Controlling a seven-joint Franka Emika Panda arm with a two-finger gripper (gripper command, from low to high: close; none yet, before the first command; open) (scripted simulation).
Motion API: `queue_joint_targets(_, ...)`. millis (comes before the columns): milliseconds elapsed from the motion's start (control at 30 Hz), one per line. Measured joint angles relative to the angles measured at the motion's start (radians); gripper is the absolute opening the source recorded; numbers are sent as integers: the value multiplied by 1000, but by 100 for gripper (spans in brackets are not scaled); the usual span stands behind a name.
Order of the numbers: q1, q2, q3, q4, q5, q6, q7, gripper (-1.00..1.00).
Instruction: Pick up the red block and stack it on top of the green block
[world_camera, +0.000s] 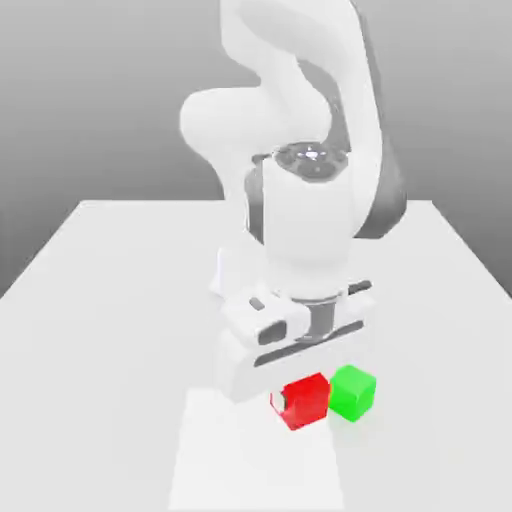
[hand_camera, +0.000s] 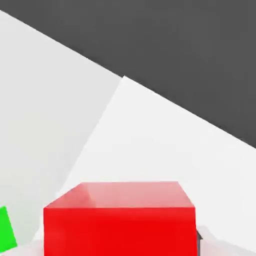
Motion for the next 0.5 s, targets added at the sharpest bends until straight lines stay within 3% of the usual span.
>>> queue_joint_targets(167,80,-160,69,-137,38,-22,101,-100)
queue_joint_targets(400,74,43,76,-147,-39,190,174,-100)
queue_joint_targets(433,75,64,73,-147,-51,210,183,100)
queue_joint_targets(500,75,64,73,-147,-51,210,183,100)
